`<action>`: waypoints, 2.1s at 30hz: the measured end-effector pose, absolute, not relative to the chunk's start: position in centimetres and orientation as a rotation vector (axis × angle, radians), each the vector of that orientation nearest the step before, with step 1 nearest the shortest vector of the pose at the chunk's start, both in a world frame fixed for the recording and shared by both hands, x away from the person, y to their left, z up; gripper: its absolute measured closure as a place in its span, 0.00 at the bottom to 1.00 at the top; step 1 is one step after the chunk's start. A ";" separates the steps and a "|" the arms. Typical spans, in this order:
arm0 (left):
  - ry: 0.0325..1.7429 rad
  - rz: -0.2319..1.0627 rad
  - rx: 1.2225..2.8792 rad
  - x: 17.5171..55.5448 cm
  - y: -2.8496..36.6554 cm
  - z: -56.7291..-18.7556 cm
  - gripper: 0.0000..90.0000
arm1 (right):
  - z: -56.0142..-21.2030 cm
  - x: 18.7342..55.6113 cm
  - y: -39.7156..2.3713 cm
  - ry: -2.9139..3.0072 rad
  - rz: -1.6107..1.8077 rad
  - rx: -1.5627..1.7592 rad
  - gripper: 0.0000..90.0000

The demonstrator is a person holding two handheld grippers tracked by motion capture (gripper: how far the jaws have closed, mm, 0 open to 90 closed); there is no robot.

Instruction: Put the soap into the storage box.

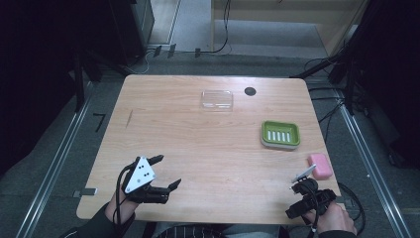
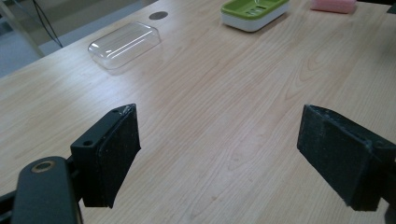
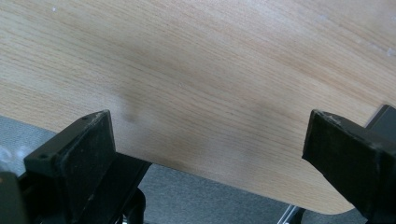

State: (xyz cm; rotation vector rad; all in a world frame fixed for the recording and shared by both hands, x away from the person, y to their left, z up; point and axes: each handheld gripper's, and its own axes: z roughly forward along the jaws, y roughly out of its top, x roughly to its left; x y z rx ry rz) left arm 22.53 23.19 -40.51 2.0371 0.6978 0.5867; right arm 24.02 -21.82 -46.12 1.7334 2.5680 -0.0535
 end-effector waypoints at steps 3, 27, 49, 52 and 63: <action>0.708 0.579 2.042 22.7 23.3 -40.6 0.16 | -46.1 24.0 -21.8 2.562 -0.048 1.730 0.03; 0.845 0.633 1.931 22.1 24.9 -40.4 0.16 | -45.6 24.9 -20.9 2.538 0.026 1.635 0.03; 0.781 0.660 1.945 21.7 24.5 -40.4 0.16 | -44.7 26.9 -24.0 2.432 0.050 1.744 0.03; 0.774 0.659 1.951 21.7 24.4 -40.4 0.16 | -44.6 27.2 -24.3 2.419 0.054 1.759 0.03; 0.734 0.640 1.986 21.7 24.2 -40.5 0.16 | -44.6 28.7 -24.8 2.414 0.049 1.776 0.03</action>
